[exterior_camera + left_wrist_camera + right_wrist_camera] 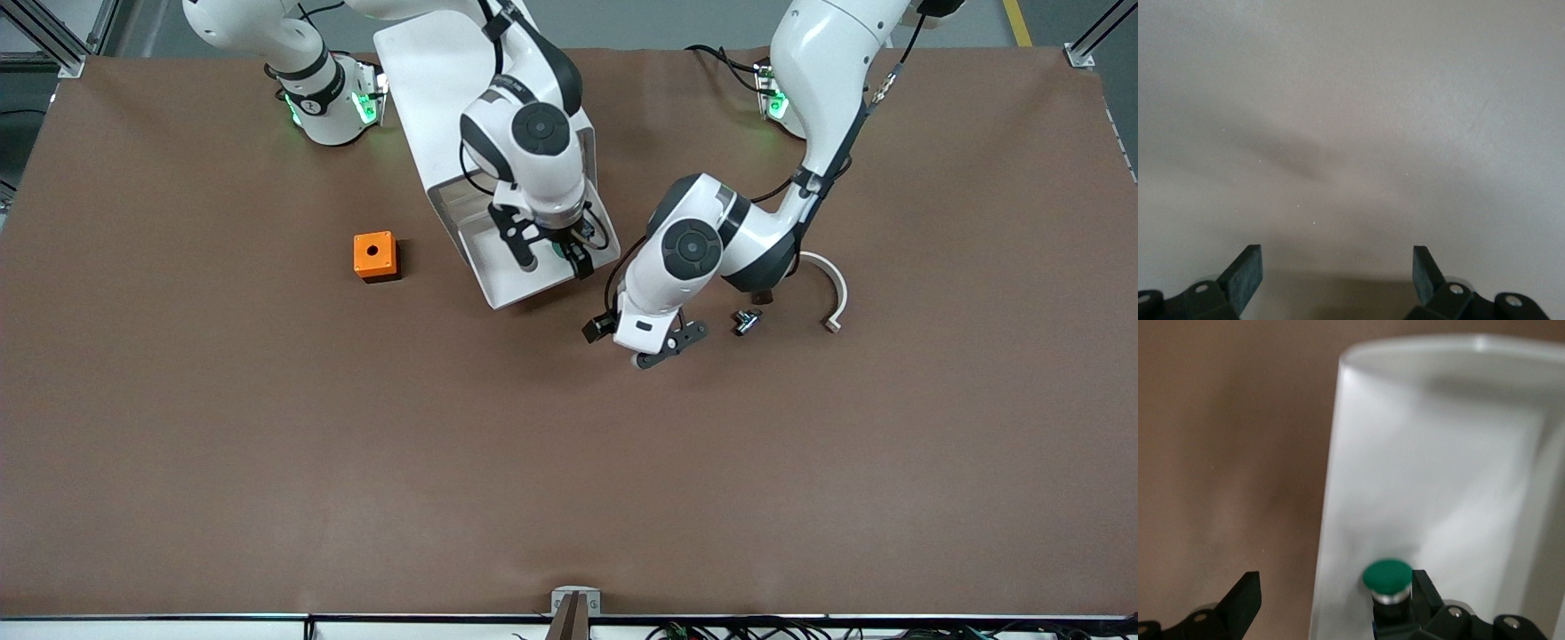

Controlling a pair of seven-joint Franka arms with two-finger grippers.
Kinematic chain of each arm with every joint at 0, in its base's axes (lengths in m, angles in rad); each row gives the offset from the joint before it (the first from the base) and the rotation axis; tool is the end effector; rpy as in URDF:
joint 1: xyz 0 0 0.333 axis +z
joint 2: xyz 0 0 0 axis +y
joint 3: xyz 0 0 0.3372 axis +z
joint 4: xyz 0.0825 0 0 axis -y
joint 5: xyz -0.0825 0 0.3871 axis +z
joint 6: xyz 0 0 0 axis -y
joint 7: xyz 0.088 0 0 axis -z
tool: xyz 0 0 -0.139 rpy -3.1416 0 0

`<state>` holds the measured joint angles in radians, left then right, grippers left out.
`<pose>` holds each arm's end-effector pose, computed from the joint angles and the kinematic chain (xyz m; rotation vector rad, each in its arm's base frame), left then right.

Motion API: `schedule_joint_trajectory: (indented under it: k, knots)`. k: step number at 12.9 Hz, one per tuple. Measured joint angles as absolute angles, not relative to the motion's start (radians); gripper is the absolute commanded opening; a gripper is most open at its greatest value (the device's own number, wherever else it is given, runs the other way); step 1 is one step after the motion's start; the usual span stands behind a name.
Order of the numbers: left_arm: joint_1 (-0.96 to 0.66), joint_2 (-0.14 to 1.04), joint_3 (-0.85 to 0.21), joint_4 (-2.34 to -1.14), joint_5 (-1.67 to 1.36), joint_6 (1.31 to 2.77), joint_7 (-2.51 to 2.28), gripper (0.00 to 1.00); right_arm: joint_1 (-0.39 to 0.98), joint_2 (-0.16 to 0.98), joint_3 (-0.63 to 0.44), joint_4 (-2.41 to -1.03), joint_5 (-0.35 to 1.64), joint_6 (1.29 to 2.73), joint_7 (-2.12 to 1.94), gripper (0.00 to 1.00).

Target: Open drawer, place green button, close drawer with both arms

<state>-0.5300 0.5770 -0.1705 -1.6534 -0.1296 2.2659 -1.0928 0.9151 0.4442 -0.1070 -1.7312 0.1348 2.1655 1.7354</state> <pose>0.5419 -0.4482 0.2687 2.8894 0.7418 -0.1877 0.4533 0.4958 0.3116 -2.7491 1.4895 0.1007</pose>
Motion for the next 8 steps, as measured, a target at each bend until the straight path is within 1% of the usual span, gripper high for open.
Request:
schedule_joint_trajectory:
  k: [3,8]
  knots:
    - [-0.564,0.577,-0.171,-1.667,-0.096,2.266,-1.115,0.99,0.796,0.404,-0.111,-1.675,0.134,2.012,1.484,1.00]
    - [-0.639,0.581,-0.172,-1.697,-0.017,2.266,-1.212,1.00,0.598,0.293,-0.114,-1.665,0.133,1.828,1.057,1.00]
